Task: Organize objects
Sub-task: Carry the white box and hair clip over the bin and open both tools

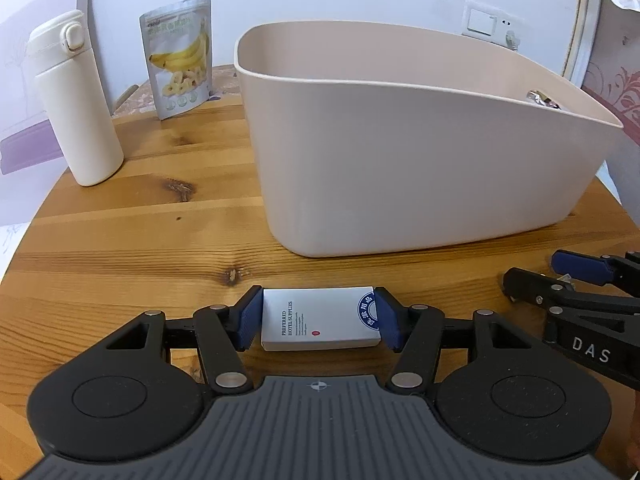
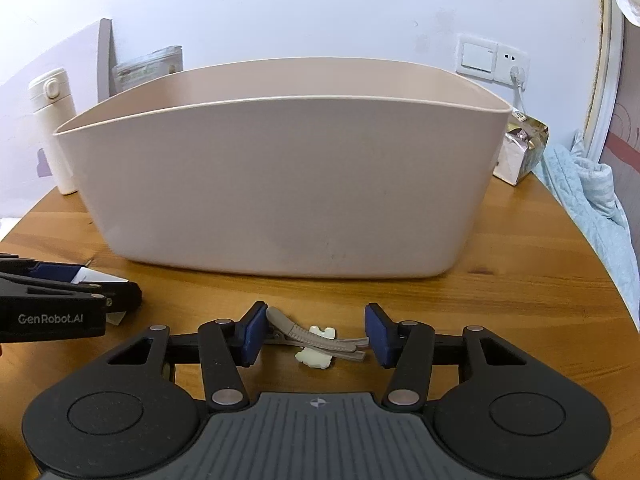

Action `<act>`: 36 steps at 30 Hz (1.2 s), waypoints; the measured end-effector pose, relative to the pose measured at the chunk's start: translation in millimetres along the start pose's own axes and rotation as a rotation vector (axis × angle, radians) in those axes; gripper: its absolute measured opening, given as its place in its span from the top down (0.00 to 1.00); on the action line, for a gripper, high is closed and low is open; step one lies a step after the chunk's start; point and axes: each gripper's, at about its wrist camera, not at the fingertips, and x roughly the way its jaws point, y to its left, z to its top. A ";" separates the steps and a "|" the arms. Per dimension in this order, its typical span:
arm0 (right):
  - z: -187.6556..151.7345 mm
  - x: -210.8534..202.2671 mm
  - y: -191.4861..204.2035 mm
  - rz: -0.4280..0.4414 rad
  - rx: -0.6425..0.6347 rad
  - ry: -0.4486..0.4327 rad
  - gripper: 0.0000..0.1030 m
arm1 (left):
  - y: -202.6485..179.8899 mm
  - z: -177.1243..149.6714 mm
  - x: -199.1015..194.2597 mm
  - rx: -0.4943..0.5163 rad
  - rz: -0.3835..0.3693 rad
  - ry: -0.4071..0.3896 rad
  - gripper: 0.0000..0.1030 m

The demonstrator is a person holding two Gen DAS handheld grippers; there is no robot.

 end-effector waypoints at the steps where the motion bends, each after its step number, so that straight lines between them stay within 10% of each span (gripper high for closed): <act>1: -1.1 -3.5 0.0 0.004 -0.003 -0.004 0.51 | -0.2 0.0 -1.9 0.002 -0.001 -0.001 0.42; 36: 57.3 -115.4 -14.4 0.055 -0.006 -0.280 0.51 | -3.9 77.9 -104.7 0.065 -0.101 -0.230 0.42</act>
